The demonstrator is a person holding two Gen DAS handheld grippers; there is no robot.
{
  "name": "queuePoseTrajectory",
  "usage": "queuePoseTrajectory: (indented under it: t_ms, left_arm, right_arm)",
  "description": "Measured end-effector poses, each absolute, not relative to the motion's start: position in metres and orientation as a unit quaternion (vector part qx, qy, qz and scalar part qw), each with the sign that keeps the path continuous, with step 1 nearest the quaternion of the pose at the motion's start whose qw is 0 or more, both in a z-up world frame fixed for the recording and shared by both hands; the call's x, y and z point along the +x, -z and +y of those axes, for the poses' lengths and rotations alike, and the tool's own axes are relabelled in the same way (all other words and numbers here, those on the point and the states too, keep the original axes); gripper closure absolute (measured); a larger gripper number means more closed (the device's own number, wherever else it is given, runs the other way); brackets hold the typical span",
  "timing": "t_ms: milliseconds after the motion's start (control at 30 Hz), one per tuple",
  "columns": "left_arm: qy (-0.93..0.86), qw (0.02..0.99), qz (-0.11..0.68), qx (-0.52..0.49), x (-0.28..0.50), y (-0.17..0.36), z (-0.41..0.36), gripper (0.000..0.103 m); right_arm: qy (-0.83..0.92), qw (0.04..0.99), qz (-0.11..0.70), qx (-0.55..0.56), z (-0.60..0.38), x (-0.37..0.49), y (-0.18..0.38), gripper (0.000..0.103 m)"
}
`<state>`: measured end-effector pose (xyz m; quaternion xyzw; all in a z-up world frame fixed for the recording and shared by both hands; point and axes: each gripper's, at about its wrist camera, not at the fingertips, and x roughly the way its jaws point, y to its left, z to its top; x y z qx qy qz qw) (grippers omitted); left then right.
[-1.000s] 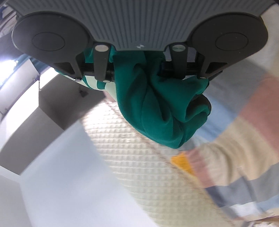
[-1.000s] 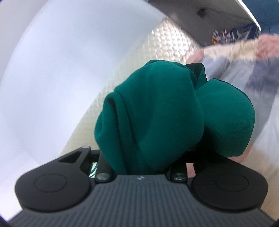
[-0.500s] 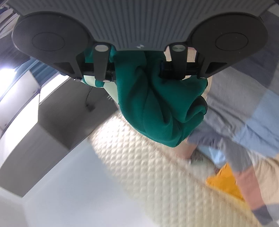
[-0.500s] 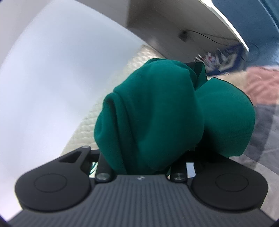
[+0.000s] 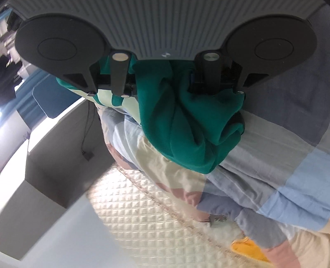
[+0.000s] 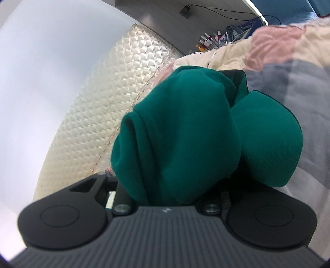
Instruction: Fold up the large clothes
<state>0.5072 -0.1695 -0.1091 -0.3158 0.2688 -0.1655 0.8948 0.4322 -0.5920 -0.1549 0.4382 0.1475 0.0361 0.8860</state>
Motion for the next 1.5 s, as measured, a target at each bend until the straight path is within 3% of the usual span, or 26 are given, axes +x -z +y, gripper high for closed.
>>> queuePoseTrajectory:
  t_ms: [367,467,533,733,967,1500]
  left_arm:
    - [0.195,0.906,0.257,-0.275,0.464,0.135,-0.169,0.048]
    - [0.181,0.890,0.285,-0.307,0.458,0.134,-0.163,0.042]
    - [0.165,0.880,0.297,-0.333,0.450,0.133,-0.157,0.040]
    - [0.131,0.891,0.307,-0.307,0.412,0.109,-0.140,0.037]
    - [0.149,0.922,0.276,-0.228,0.366,0.026,-0.133,0.037]
    - [0.168,0.966,0.187,-0.054,0.204,-0.163,-0.137,0.037]
  right_arm:
    - [-0.043,0.881,0.140,0.450,-0.593,0.406,0.199,0.063]
    - [-0.028,0.872,0.155,0.463,-0.596,0.410,0.199,0.053]
    - [0.006,0.865,0.176,0.470,-0.595,0.402,0.195,0.040]
    - [0.032,0.827,0.208,0.521,-0.600,0.368,0.183,0.039]
    - [0.064,0.846,0.209,0.486,-0.591,0.313,0.130,0.039]
    - [-0.019,0.953,0.100,0.287,-0.492,0.199,-0.087,0.040]
